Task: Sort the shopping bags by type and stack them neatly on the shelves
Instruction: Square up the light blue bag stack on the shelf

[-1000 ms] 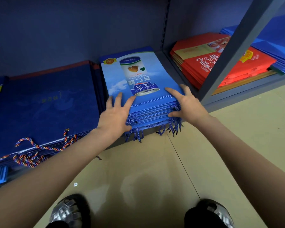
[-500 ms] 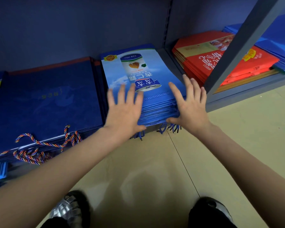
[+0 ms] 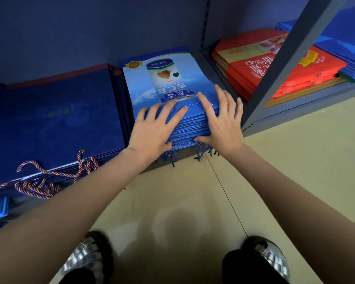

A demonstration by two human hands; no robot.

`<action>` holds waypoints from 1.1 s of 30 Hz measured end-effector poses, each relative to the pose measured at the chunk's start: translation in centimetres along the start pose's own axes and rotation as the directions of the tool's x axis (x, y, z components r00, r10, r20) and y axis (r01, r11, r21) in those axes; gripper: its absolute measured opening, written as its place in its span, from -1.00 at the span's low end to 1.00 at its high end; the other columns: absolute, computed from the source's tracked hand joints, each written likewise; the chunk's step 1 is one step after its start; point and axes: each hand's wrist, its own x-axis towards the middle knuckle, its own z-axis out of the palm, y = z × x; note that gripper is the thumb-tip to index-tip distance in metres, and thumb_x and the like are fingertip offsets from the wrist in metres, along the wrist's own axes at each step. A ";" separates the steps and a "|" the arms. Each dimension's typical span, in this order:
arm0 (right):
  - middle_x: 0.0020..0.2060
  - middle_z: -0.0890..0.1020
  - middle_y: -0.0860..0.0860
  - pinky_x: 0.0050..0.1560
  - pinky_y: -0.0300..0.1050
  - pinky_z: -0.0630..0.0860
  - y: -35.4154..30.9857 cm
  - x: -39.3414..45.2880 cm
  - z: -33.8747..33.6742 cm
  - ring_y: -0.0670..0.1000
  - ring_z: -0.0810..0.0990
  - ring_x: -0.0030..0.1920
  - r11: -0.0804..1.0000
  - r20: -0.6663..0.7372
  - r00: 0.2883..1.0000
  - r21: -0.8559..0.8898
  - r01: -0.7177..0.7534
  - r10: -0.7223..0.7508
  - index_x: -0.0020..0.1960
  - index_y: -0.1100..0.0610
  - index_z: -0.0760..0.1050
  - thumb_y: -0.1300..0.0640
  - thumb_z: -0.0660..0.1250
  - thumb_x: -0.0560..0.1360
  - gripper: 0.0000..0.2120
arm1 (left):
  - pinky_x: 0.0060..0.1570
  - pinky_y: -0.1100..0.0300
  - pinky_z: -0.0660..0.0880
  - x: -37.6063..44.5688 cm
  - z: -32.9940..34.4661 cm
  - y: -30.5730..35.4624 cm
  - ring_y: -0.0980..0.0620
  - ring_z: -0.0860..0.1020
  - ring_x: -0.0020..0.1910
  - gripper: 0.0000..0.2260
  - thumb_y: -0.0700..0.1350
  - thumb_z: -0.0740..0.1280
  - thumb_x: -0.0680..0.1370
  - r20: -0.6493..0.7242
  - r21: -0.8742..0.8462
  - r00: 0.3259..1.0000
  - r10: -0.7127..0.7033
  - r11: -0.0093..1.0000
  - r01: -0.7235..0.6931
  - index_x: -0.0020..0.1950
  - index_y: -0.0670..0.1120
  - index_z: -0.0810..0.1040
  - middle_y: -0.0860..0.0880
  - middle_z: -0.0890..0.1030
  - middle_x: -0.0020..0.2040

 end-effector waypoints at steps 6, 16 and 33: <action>0.46 0.19 0.25 0.34 0.36 0.13 -0.4 -0.4 0.7 0.27 0.22 0.41 0.999 0.012 0.999 -0.018 -0.032 0.032 0.47 -0.04 0.00 -0.19 0.62 -0.04 0.25 | 0.15 -0.05 0.42 0.3 -0.3 -0.2 -0.17 0.44 0.23 -0.14 0.09 0.54 0.24 0.027 -0.012 1.000 -0.012 1.000 0.012 0.46 0.04 0.25 -0.09 0.37 0.40; 0.35 0.24 0.19 0.18 0.35 0.35 -1.1 -1.1 2.1 0.24 0.21 0.31 0.997 -0.204 0.979 -0.079 -0.023 0.007 0.39 0.07 0.21 -0.13 0.62 -0.01 0.08 | 0.03 -0.09 0.49 0.4 -0.2 -0.8 -0.22 0.53 0.11 -0.16 0.05 0.58 0.14 -0.114 0.000 0.993 0.034 0.999 -0.035 0.37 -0.02 0.38 -0.14 0.50 0.27; 0.28 0.41 0.17 0.22 0.30 0.29 1.8 -0.5 0.4 0.16 0.25 0.25 0.991 -0.003 0.994 0.074 0.110 -0.110 0.38 0.04 0.28 -0.11 0.60 0.12 -0.08 | 0.15 -0.06 0.43 -2.0 1.3 0.5 -0.17 0.47 0.21 0.00 0.19 0.56 0.14 -0.062 0.022 0.993 -0.104 0.994 0.106 0.43 0.06 0.10 -0.12 0.42 0.35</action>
